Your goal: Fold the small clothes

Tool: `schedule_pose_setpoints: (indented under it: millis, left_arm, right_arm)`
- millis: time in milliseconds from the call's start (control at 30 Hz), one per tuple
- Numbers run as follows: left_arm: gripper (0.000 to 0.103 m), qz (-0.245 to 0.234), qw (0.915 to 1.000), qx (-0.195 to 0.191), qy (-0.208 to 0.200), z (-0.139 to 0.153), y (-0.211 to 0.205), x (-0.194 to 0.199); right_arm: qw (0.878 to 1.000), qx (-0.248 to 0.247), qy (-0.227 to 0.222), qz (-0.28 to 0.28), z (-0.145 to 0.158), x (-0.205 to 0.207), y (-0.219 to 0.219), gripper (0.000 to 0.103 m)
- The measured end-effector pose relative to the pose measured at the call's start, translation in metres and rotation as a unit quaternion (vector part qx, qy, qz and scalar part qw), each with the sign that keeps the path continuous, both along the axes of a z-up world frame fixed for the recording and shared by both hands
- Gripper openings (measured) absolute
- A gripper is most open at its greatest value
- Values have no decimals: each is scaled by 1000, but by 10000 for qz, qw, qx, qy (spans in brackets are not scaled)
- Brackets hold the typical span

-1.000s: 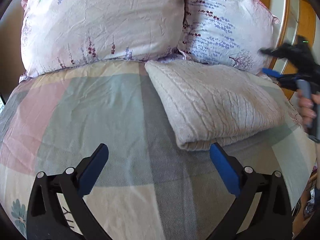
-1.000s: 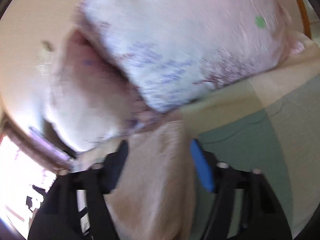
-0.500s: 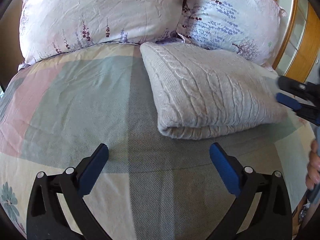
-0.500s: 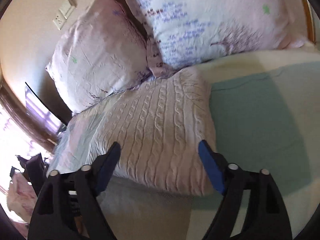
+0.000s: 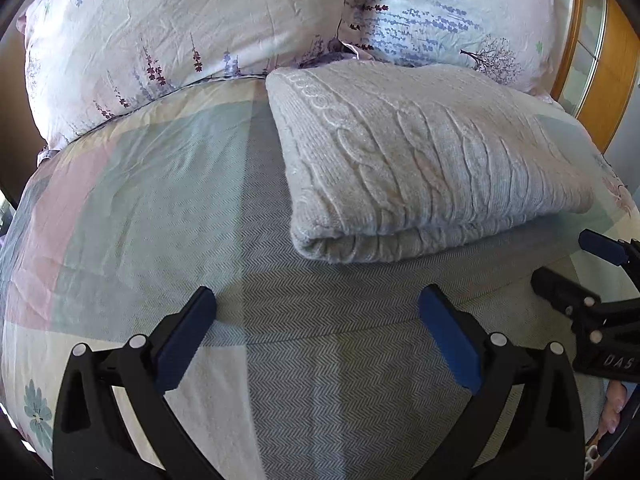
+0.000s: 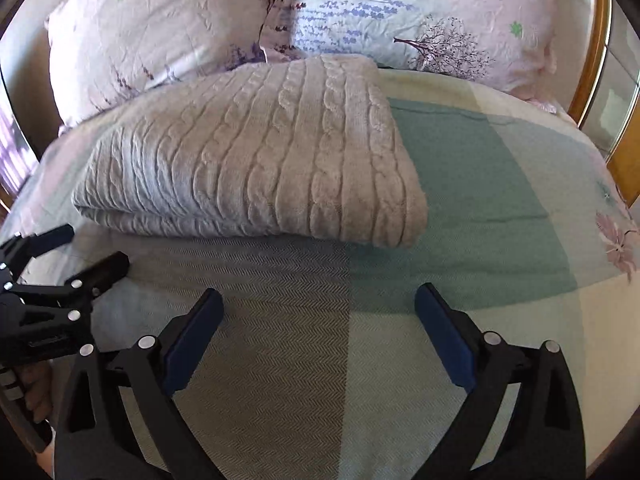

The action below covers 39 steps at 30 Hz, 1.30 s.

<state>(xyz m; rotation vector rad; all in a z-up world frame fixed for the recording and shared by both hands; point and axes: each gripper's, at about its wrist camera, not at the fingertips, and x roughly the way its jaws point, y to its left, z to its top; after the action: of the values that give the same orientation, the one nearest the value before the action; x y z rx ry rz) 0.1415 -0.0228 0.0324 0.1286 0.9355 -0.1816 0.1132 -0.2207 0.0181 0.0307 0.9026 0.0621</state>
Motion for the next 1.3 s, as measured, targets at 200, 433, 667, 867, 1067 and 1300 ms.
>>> schedule_pose_setpoints:
  millis: [200, 433, 667, 867, 1067, 1300]
  left_arm:
    - [101, 0, 10000, -2, -1, 0, 0, 0]
    - [101, 1, 10000, -4, -1, -1, 1, 0]
    - [101, 1, 10000, -5, 0, 0, 0, 1]
    - [101, 1, 10000, -6, 0, 0, 0, 1]
    - [101, 2, 10000, -6, 0, 0, 0, 1]
    - [101, 2, 10000, -7, 0, 0, 0, 1]
  right_arm:
    - [10000, -69, 33, -32, -1, -1, 1, 102]
    - [10000, -71, 33, -26, 0, -1, 2, 102]
    - [10000, -71, 32, -35, 0, -1, 1, 102]
    - [10000, -70, 31, -38, 0, -1, 1, 102]
    - [10000, -69, 30, -40, 0, -1, 2, 102]
    - [10000, -69, 29, -44, 0, -1, 2, 102]
